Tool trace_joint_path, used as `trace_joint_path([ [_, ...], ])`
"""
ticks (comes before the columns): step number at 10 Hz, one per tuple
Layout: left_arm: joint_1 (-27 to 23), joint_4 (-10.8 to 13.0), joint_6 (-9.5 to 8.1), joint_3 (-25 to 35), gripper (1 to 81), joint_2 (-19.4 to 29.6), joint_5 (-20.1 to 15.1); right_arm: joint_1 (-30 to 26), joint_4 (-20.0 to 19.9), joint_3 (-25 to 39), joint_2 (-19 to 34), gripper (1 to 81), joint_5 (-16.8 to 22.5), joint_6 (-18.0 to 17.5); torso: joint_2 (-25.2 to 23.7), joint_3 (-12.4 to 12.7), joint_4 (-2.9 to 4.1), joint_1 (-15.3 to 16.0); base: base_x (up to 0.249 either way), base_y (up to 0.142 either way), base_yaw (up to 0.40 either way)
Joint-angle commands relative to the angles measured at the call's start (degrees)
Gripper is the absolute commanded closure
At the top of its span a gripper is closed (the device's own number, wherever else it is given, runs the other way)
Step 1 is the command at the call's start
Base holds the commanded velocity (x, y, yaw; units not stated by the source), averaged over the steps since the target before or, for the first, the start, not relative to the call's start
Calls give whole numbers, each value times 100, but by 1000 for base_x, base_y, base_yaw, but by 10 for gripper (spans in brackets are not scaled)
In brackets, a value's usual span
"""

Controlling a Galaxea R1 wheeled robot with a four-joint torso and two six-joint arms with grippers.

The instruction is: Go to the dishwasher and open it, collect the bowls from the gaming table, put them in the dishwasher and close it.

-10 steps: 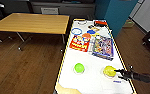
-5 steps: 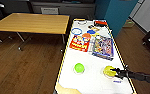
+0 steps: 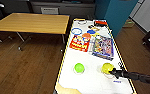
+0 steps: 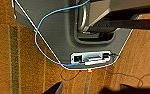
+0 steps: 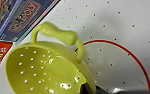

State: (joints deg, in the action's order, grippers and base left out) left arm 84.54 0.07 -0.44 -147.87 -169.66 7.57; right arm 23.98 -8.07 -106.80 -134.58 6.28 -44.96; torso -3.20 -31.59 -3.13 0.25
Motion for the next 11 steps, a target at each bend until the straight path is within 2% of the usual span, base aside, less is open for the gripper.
trace_joint_path([
  [1,173,-104,-18,56,10,54,-441,-705,-151,38,254,811,110,-153,0,0,0,0,0,0,0],
  [3,173,-95,-18,56,10,54,-423,-968,-37,679,1106,811,242,-154,0,0,0,0,0,0,0],
  [4,156,-78,-9,65,10,28,-414,-1135,139,1365,1994,811,497,-110,0,0,0,0,0,0,0],
  [5,146,-52,-9,65,10,19,-414,-1188,305,1971,2628,811,808,-75,2,0,0,0,0,0,0],
  [6,138,-25,-9,74,10,19,-414,-1137,703,2759,3320,811,1228,70,2,0,0,0,0,0,0],
  [7,112,-16,-9,74,10,19,-414,-1014,833,3363,3783,811,1758,310,2,0,0,0,0,0,0],
  [8,68,-16,-9,83,10,36,-423,-830,834,3717,4074,811,2059,512,2,0,0,0,0,0,0],
  [10,41,-16,-9,469,10,239,-449,-180,798,4397,4780,811,2097,699,2,0,0,0,0,0,0],
  [11,15,-16,-9,944,10,494,-449,231,633,4738,5016,811,2044,926,2,0,0,0,0,0,0],
])
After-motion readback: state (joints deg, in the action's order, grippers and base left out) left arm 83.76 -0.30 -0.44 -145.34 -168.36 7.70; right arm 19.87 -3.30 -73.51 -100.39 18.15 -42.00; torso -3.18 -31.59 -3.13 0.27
